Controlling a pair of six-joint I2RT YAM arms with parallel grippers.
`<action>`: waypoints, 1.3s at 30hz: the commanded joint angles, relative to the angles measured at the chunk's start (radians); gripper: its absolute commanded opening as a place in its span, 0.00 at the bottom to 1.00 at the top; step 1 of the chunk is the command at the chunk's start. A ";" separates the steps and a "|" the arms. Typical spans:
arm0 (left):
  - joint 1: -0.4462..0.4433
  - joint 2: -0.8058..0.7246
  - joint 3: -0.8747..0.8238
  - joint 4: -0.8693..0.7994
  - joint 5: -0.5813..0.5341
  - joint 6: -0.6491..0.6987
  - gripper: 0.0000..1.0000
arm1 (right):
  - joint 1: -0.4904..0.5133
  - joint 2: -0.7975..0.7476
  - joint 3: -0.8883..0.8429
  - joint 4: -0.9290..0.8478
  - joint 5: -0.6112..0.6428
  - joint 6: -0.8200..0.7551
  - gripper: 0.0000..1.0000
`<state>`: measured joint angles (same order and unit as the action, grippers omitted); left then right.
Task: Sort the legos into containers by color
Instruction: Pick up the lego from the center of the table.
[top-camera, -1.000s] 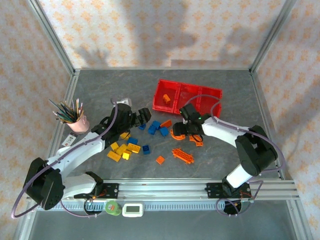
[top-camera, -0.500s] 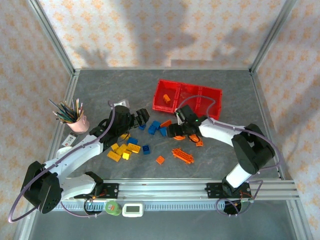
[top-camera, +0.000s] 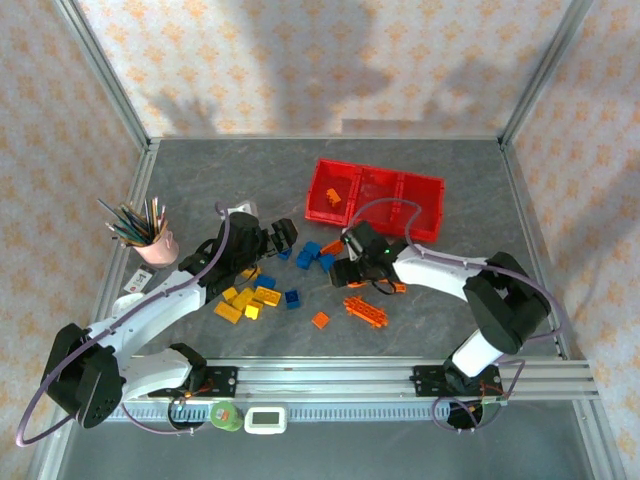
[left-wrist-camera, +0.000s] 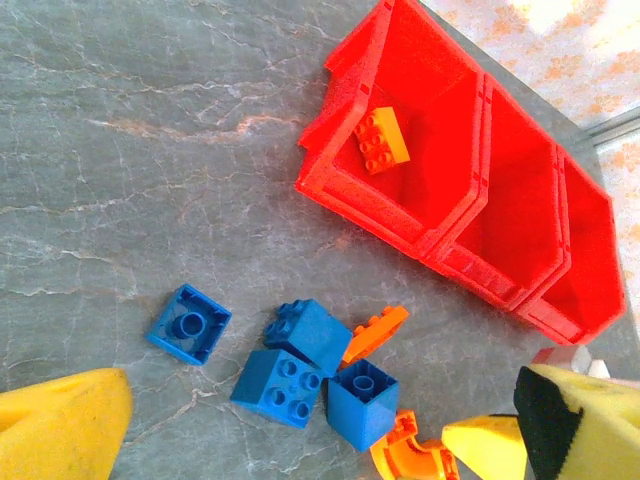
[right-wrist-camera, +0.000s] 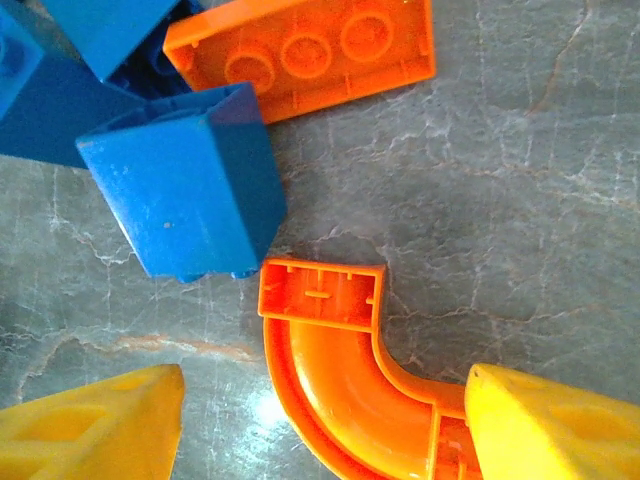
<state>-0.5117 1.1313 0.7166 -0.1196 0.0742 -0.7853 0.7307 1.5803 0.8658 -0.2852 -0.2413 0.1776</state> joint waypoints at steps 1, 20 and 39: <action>-0.008 -0.031 -0.007 -0.026 -0.034 0.003 0.99 | 0.034 -0.018 0.013 -0.104 0.101 0.038 0.76; -0.008 -0.078 -0.036 -0.055 -0.093 0.000 0.99 | 0.071 0.195 0.182 -0.144 0.247 -0.038 0.62; -0.008 -0.044 0.023 -0.050 -0.046 0.029 0.99 | 0.057 0.099 0.231 -0.171 0.279 -0.019 0.31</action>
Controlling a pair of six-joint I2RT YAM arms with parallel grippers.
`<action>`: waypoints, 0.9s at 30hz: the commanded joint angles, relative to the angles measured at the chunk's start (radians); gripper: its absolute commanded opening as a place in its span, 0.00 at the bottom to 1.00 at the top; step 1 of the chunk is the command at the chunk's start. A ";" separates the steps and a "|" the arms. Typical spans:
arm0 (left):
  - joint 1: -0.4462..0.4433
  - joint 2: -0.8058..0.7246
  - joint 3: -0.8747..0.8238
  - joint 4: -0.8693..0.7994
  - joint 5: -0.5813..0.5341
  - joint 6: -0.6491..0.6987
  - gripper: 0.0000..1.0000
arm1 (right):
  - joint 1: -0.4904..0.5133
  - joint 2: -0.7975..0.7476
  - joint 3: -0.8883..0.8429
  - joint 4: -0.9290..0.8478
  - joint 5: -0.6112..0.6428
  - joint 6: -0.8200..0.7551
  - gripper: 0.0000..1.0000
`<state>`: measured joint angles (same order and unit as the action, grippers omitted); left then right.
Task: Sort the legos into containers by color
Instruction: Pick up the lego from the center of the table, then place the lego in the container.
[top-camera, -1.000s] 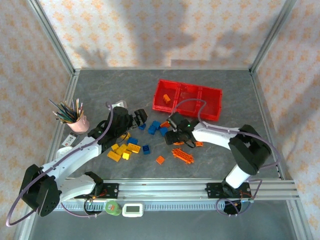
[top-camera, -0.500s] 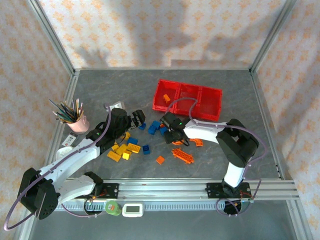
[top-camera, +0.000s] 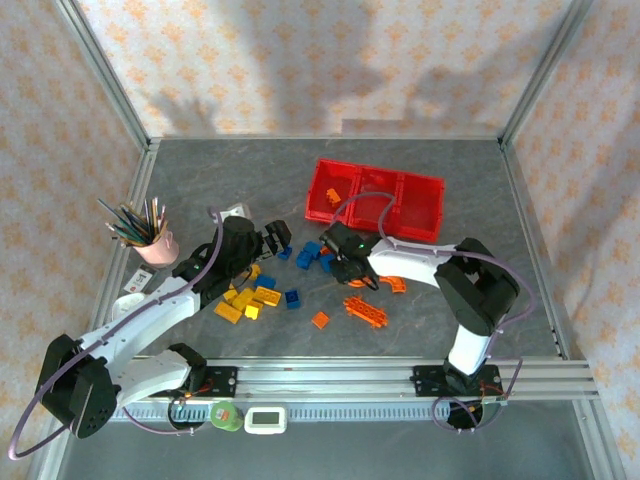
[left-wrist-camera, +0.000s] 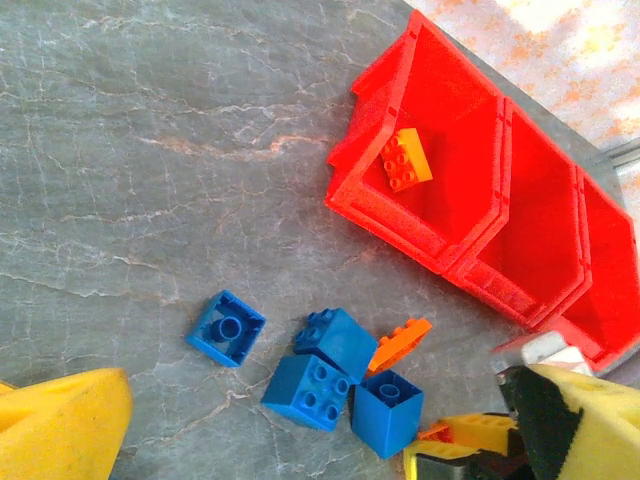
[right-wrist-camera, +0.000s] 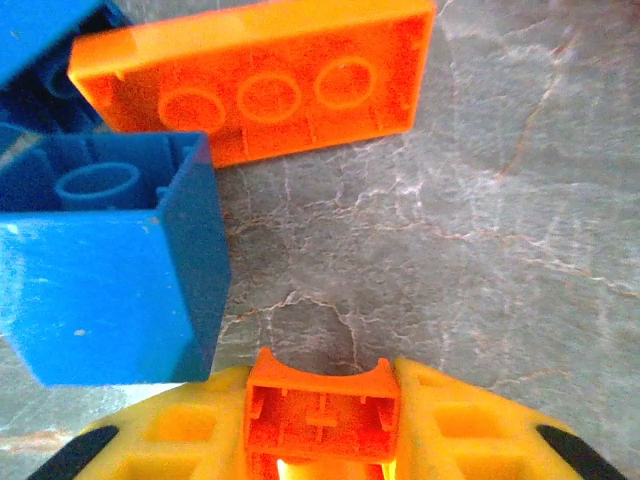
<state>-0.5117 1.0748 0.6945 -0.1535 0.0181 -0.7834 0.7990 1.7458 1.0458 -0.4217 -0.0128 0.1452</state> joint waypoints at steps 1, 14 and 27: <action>-0.008 0.016 0.054 -0.018 0.014 0.032 0.99 | -0.019 -0.077 0.063 -0.043 0.055 0.016 0.30; 0.017 0.098 0.157 0.015 0.006 0.077 0.99 | -0.157 0.086 0.405 -0.034 0.062 0.035 0.29; 0.094 0.146 0.208 0.025 0.032 0.127 0.99 | -0.208 0.453 0.839 -0.015 0.102 0.029 0.32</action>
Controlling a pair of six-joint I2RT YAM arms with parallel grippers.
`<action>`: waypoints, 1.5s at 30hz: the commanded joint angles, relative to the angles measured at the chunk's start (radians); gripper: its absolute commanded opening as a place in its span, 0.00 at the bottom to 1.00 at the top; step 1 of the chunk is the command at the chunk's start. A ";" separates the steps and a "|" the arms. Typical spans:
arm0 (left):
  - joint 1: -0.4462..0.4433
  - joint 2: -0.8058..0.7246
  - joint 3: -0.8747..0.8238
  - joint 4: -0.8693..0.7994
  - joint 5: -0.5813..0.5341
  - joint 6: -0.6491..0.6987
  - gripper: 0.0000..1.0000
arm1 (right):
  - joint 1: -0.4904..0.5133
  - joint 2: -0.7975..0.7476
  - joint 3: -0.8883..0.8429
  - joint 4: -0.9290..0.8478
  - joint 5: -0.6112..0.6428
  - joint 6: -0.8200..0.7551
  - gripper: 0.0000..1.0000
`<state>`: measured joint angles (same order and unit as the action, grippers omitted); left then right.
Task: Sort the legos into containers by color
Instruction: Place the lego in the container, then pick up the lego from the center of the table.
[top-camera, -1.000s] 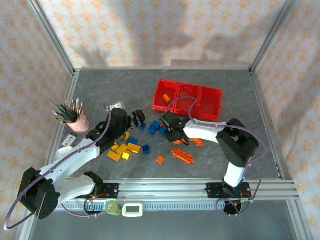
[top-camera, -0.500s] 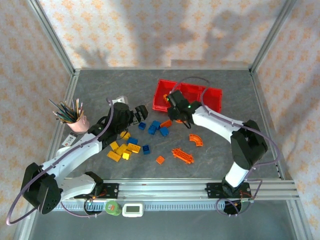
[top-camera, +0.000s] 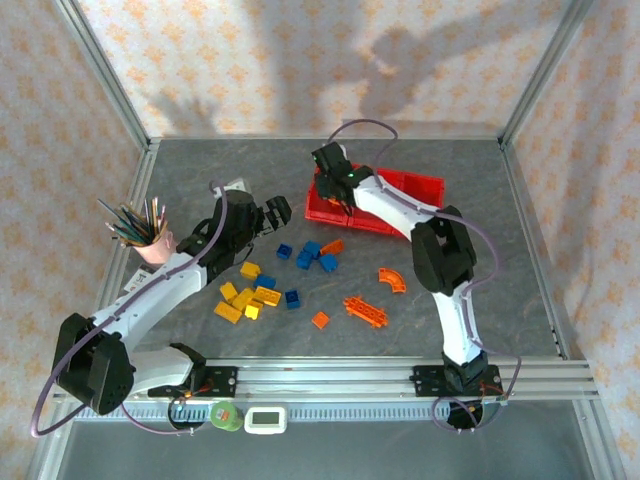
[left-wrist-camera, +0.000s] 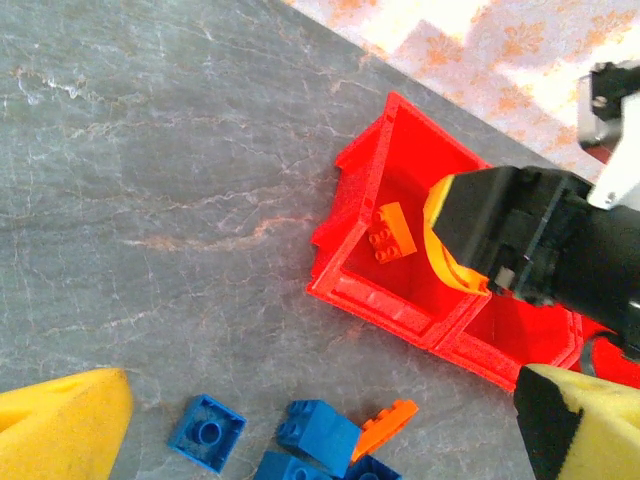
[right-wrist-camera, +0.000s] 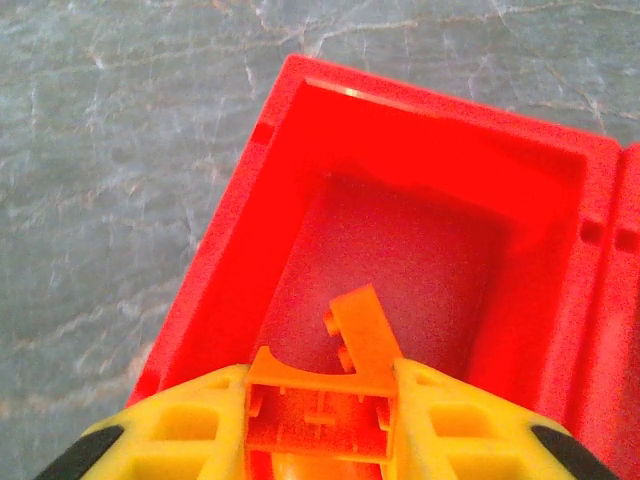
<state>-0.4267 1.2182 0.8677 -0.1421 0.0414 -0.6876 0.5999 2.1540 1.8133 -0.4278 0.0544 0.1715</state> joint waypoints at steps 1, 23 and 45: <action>0.011 0.003 0.037 0.013 0.011 0.035 0.99 | -0.012 0.064 0.098 -0.018 0.030 0.003 0.33; -0.010 -0.066 -0.011 -0.061 0.070 0.024 0.99 | -0.005 -0.396 -0.442 -0.013 -0.074 0.260 0.68; -0.077 -0.040 -0.062 -0.032 0.049 -0.004 0.99 | 0.080 -0.333 -0.682 0.244 -0.133 0.728 0.67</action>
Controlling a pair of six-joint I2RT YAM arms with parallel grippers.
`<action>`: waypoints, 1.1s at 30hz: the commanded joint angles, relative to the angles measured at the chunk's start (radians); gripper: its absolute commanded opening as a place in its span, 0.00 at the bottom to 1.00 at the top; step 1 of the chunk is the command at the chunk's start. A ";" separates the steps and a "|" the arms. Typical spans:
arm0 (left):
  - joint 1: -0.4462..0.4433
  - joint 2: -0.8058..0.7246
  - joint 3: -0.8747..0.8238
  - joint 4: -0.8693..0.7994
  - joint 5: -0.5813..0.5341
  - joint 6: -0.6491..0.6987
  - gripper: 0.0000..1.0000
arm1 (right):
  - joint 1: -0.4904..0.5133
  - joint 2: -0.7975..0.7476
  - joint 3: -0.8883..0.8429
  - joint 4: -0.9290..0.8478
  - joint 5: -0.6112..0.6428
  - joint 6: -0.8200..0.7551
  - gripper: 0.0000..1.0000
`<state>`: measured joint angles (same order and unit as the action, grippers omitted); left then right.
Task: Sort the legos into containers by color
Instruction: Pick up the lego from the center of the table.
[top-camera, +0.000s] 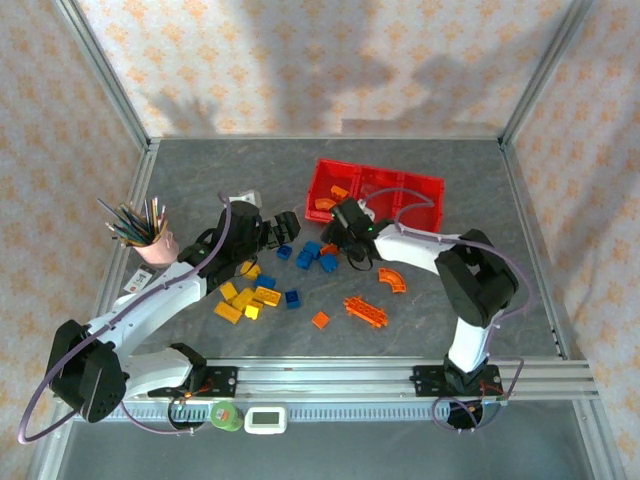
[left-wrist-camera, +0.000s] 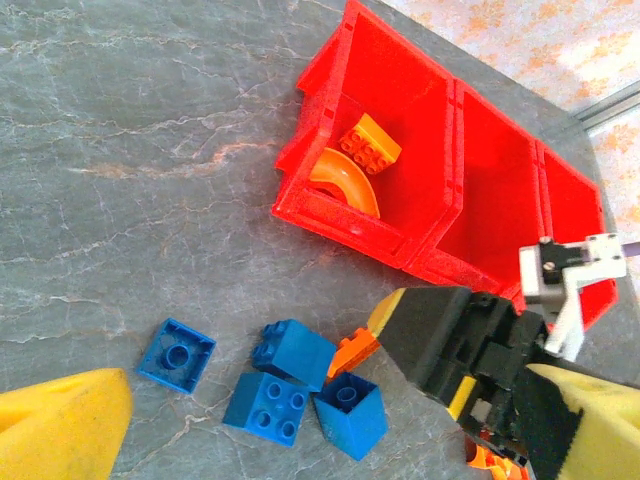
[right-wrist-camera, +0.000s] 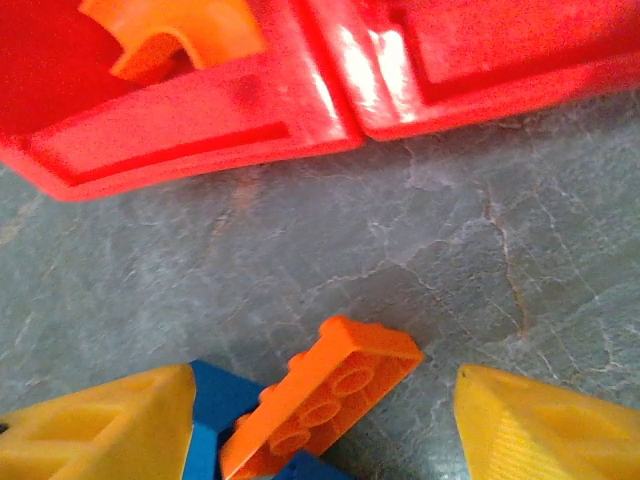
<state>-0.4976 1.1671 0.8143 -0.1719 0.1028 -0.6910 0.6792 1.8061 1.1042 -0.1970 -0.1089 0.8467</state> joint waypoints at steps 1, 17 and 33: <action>-0.007 0.013 -0.010 -0.003 -0.013 0.001 0.99 | 0.000 0.020 0.028 0.017 0.029 0.059 0.66; -0.007 0.005 -0.006 -0.021 -0.035 0.019 0.99 | 0.017 0.126 0.096 -0.018 0.073 0.083 0.49; -0.006 -0.006 -0.003 -0.023 -0.038 0.018 0.99 | 0.016 0.068 0.050 0.007 0.084 0.064 0.27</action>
<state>-0.4976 1.1675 0.8143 -0.1764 0.0887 -0.6823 0.6914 1.9045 1.1709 -0.1852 -0.0631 0.9157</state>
